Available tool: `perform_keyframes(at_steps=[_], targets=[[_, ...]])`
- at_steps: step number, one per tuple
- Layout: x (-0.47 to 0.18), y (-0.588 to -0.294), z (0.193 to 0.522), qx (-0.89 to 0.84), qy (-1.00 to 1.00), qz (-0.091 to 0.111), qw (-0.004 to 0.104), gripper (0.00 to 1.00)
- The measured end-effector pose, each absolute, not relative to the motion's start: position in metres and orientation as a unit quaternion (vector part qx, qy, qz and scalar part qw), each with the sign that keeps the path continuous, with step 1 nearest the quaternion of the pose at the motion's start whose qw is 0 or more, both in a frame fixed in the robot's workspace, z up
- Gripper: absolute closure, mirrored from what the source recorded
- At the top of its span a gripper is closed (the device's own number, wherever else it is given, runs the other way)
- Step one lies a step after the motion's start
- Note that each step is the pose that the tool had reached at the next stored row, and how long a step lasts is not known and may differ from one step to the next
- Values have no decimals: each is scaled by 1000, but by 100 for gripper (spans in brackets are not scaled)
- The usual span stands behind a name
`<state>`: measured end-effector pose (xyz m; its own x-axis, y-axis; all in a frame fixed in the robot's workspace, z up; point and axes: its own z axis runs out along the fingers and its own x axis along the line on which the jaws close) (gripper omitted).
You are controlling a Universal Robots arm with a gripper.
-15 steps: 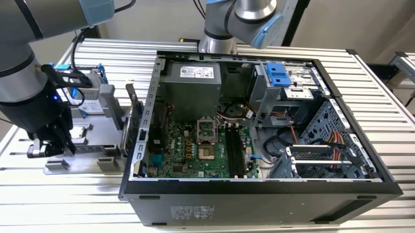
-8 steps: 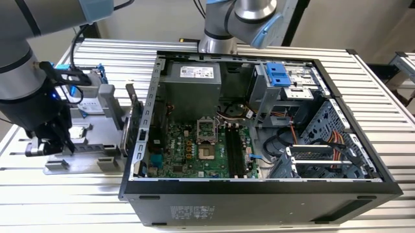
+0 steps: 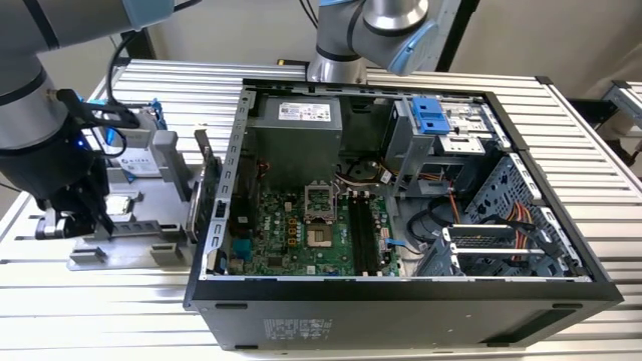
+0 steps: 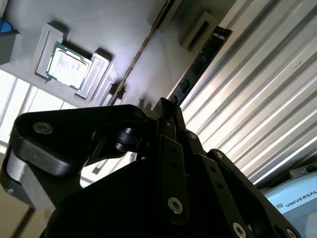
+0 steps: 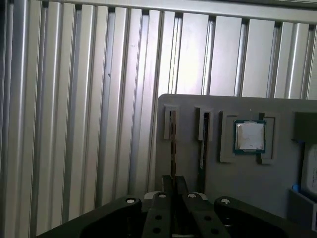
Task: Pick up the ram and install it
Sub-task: 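Pick up the ram and move it above insertion slot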
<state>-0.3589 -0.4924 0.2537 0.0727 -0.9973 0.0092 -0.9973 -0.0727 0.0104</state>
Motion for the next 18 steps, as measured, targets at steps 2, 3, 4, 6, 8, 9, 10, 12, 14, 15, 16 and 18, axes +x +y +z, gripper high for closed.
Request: perform_keyframes(at_steps=[2,3,4,6,8,9,10,12,14,15,16,18], targets=[[-359,-492,256,732,-681,0,7,100],[-359,-492,257,732,-681,0,7,100],[-359,-492,258,732,-681,0,7,100],[-359,-492,260,732,-681,0,7,100],[-359,-492,262,732,-681,0,7,100],[-359,-492,263,732,-681,0,7,100],[-359,-492,265,732,-681,0,7,100],[-359,-492,267,732,-681,0,7,100],[-359,-492,268,732,-681,0,7,100],[-359,-492,269,732,-681,0,7,100],[-359,-492,270,732,-681,0,7,100],[-359,-492,271,732,-681,0,7,100]])
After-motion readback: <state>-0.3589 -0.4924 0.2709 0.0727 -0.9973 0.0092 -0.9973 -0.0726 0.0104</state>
